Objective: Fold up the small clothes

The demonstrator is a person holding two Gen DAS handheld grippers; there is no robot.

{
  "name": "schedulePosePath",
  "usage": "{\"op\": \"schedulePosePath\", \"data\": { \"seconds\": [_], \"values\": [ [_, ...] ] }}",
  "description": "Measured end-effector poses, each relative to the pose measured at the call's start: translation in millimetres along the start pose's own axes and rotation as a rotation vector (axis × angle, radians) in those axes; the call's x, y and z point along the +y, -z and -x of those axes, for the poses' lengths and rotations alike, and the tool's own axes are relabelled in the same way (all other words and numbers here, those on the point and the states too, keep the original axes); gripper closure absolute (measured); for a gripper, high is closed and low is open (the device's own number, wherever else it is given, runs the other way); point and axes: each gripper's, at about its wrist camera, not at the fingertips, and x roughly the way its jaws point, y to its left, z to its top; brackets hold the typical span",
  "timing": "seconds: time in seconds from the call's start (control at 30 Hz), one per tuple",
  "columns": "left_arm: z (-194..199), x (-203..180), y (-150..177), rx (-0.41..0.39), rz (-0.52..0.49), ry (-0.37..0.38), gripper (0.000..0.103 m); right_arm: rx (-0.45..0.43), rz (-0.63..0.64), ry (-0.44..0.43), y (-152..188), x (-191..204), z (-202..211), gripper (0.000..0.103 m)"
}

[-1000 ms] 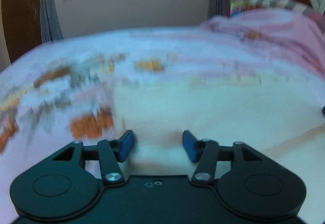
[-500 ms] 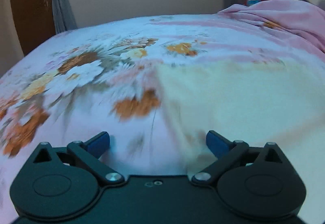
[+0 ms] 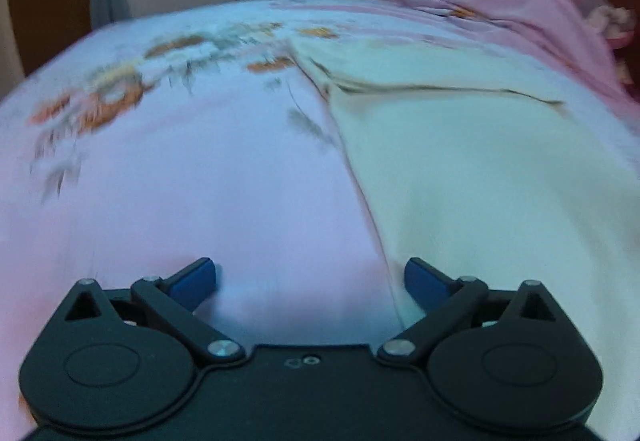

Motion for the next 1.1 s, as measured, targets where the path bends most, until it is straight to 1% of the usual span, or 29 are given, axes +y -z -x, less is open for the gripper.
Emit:
{"op": "schedulePosePath", "data": {
  "seconds": [0.03, 0.07, 0.13, 0.2, 0.23, 0.27, 0.3, 0.33, 0.43, 0.47, 0.53, 0.57, 0.6, 0.63, 0.67, 0.7, 0.73, 0.8, 0.83, 0.87, 0.93, 1.03, 1.1],
  "values": [
    [12, 4, 11, 0.004, 0.003, 0.051, 0.008, 0.002, -0.005, -0.024, 8, 0, 12, 0.031],
    [22, 7, 20, 0.008, 0.008, 0.085, 0.012, 0.006, -0.012, -0.042, 18, -4, 25, 0.040],
    [44, 13, 38, 0.025, 0.048, 0.198, 0.017, 0.019, -0.075, -0.088, 39, -17, 50, 0.049],
    [60, 15, 53, 0.035, 0.086, 0.290, 0.024, 0.033, -0.150, -0.142, 60, -29, 69, 0.050],
    [67, 14, 60, 0.048, 0.102, 0.330, 0.031, 0.035, -0.188, -0.176, 70, -33, 79, 0.050],
    [70, 14, 65, 0.061, 0.117, 0.362, 0.037, 0.049, -0.221, -0.213, 77, -36, 84, 0.050],
    [73, 13, 70, 0.075, 0.140, 0.395, 0.040, 0.066, -0.258, -0.258, 86, -38, 91, 0.050],
    [75, 12, 76, 0.096, 0.167, 0.439, 0.045, 0.067, -0.275, -0.276, 93, -37, 96, 0.050],
    [70, 11, 84, 0.117, 0.225, 0.502, 0.046, 0.078, -0.303, -0.327, 105, -33, 104, 0.050],
    [63, 14, 83, 0.124, 0.269, 0.531, 0.046, 0.079, -0.324, -0.346, 107, -33, 104, 0.050],
    [51, 22, 85, 0.141, 0.381, 0.628, 0.046, 0.077, -0.367, -0.377, 108, -37, 100, 0.050],
    [45, 26, 86, 0.147, 0.425, 0.659, 0.051, 0.076, -0.403, -0.405, 109, -40, 97, 0.050],
    [38, 29, 87, 0.155, 0.460, 0.684, 0.053, 0.078, -0.442, -0.447, 109, -42, 94, 0.050],
    [33, 32, 87, 0.160, 0.486, 0.703, 0.058, 0.081, -0.454, -0.462, 110, -45, 89, 0.050],
    [30, 33, 89, 0.163, 0.507, 0.714, 0.064, 0.084, -0.454, -0.459, 110, -45, 87, 0.053],
    [26, 34, 91, 0.167, 0.527, 0.721, 0.067, 0.084, -0.452, -0.458, 110, -45, 85, 0.055],
    [23, 35, 93, 0.169, 0.538, 0.722, 0.075, 0.083, -0.454, -0.466, 109, -46, 84, 0.056],
    [17, 38, 98, 0.168, 0.563, 0.726, 0.085, 0.079, -0.468, -0.473, 110, -47, 80, 0.066],
    [13, 40, 100, 0.167, 0.567, 0.719, 0.095, 0.081, -0.476, -0.472, 113, -49, 78, 0.072],
    [12, 42, 101, 0.169, 0.574, 0.712, 0.098, 0.083, -0.490, -0.475, 114, -50, 74, 0.078],
    [11, 42, 102, 0.159, 0.580, 0.723, 0.097, 0.087, -0.519, -0.498, 114, -56, 68, 0.080],
    [11, 38, 95, 0.170, 0.555, 0.699, 0.098, 0.098, -0.499, -0.501, 110, -56, 61, 0.083],
    [12, 35, 90, 0.170, 0.545, 0.687, 0.101, 0.104, -0.487, -0.493, 106, -53, 56, 0.099]
  ]
}}
